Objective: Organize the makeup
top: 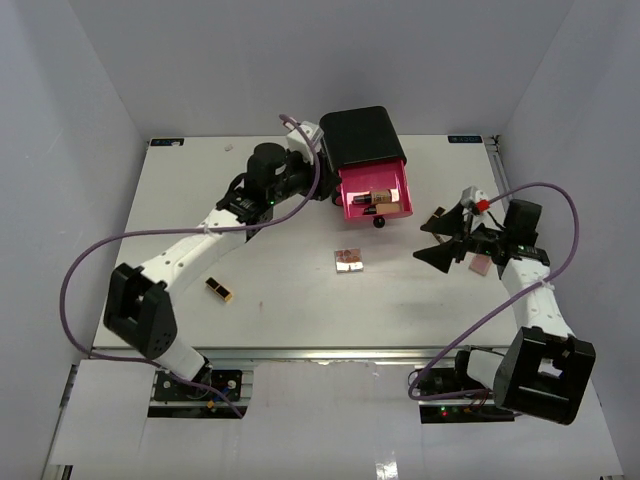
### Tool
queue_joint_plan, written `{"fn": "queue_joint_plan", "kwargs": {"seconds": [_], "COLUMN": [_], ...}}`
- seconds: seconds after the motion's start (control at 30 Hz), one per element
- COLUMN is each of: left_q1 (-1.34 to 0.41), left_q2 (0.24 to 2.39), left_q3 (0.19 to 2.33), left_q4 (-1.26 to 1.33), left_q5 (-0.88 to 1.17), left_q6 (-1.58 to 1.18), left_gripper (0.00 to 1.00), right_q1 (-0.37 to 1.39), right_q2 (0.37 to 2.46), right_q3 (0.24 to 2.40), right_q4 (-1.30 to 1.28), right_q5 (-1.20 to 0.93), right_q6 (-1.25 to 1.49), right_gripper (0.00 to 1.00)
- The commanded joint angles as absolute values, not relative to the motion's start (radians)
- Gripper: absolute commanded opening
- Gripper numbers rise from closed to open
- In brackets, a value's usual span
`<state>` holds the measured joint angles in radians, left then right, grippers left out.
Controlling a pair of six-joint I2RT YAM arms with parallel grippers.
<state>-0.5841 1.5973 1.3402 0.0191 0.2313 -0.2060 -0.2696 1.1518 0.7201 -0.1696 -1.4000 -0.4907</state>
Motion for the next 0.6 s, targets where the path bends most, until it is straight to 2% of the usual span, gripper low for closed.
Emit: {"fn": "queue_joint_plan", "kwargs": {"seconds": [0.0,0.07,0.13,0.33,0.43,0.57], "left_q1": [-0.570,-0.567,-0.563,-0.561,-0.561,-0.561], "left_q2": [1.369,1.291,1.208,1.035,0.982,0.960], "left_q3": [1.190,1.092,1.027,0.897,0.851,0.854], "left_q4": [-0.110,-0.117,-0.133,-0.129,-0.115,-0.119], "left_q5": [0.220,0.191,0.160,-0.006,-0.039,-0.040], "left_q6": [-0.090,-0.062,-0.037,0.029,0.035,0.035], "left_gripper": [0.60,0.71,0.76,0.96,0.98,0.98], "right_q1": [-0.033,0.078,0.148,0.258,0.304,0.359], "right_q2": [1.130,1.158,1.202,1.312,1.347,1.365], "right_q3": [0.840,0.863,0.898,0.927,0.898,0.831], "right_q4": [-0.524,-0.588,-0.614,-0.533,-0.442,-0.329], "right_q5": [-1.220,-1.116,-0.980,-0.679,-0.559,-0.471], "right_q6": [-1.080,-1.253,-1.362,-1.483,-1.498,-1.461], "right_gripper": [0.82,0.76,0.70,0.58,0.46,0.36]}}
